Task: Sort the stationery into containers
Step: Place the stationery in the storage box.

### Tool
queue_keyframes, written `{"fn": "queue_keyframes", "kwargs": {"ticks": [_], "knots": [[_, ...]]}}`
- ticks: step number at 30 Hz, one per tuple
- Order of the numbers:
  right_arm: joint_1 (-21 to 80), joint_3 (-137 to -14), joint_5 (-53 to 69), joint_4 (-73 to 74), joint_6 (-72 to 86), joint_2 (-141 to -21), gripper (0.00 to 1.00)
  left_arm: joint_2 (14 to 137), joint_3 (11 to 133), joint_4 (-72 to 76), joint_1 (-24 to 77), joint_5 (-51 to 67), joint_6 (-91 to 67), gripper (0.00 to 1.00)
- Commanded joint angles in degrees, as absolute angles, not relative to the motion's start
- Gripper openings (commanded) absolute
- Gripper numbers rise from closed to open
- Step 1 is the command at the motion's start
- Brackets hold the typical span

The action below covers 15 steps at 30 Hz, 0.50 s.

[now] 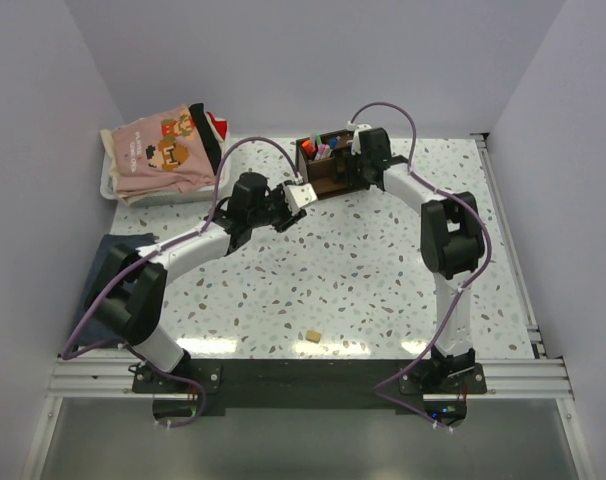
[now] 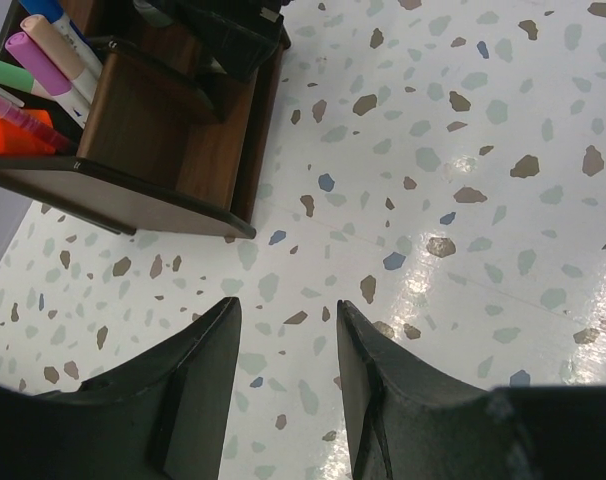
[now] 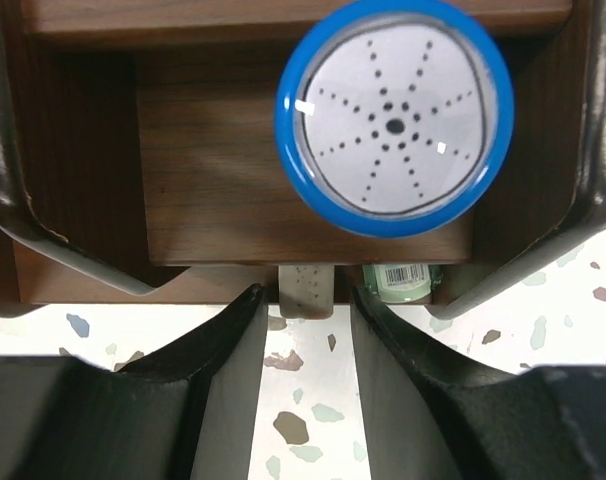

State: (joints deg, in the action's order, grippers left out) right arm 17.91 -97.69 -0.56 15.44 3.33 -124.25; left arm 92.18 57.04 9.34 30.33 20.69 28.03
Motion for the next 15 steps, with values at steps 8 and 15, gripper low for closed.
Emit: {"fn": "queue_keyframes", "kwargs": {"ticks": [8,15], "knots": [[18.3,-80.5,13.0,22.8,4.7,-101.2,0.40,87.8,56.3,7.8,29.8,20.3,27.9,0.49],[28.2,-53.5,14.4,19.1,-2.5,-79.2,0.44,83.7,48.6,5.6,29.4,17.9,28.6,0.50]]}}
